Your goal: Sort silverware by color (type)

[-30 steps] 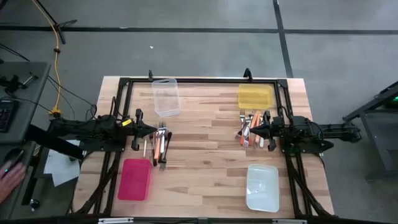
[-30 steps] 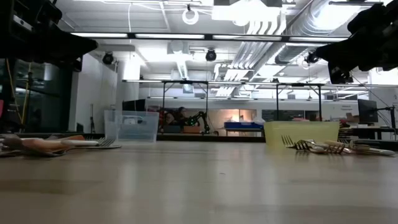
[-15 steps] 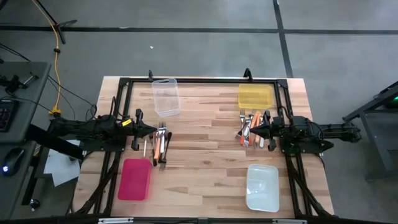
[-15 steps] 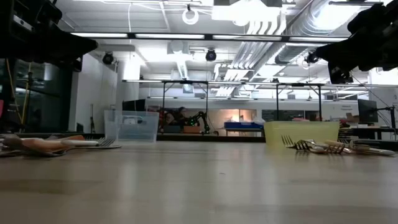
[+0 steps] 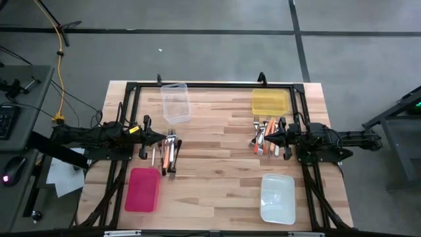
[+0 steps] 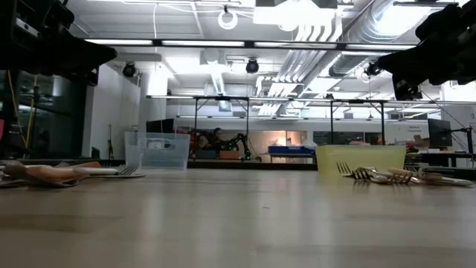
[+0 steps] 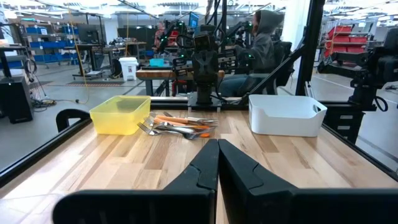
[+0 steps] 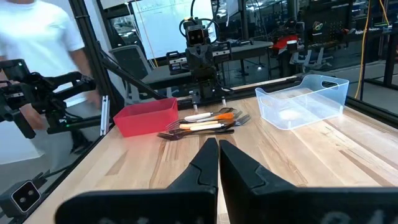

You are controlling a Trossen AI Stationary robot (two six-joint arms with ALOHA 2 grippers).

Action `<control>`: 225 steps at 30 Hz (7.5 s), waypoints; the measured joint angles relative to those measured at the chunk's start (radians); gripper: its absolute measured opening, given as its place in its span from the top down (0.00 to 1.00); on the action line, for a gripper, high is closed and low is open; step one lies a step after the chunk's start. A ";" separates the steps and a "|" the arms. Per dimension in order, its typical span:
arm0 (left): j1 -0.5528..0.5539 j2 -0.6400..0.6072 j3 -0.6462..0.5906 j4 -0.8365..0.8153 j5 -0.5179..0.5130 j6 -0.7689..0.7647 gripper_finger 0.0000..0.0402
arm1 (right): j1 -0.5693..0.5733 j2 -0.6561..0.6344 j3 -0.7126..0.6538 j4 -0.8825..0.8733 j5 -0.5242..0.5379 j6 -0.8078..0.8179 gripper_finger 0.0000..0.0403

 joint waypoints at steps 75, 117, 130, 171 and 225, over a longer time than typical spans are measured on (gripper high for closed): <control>0.000 0.000 0.000 0.000 0.000 0.000 1.00 | 0.000 0.000 0.000 0.000 0.000 0.000 1.00; 0.000 0.000 0.000 0.000 0.000 0.000 1.00 | 0.000 0.000 0.000 0.165 0.040 0.004 1.00; 0.000 0.000 0.000 0.000 0.000 0.000 1.00 | 0.000 0.000 0.000 0.443 0.045 0.120 1.00; 0.000 0.000 0.000 0.000 0.000 0.000 1.00 | 0.000 0.531 0.445 0.242 0.306 0.182 1.00; 0.000 0.445 0.291 0.554 -0.225 -0.264 1.00 | 0.000 0.681 0.517 0.287 0.315 0.203 1.00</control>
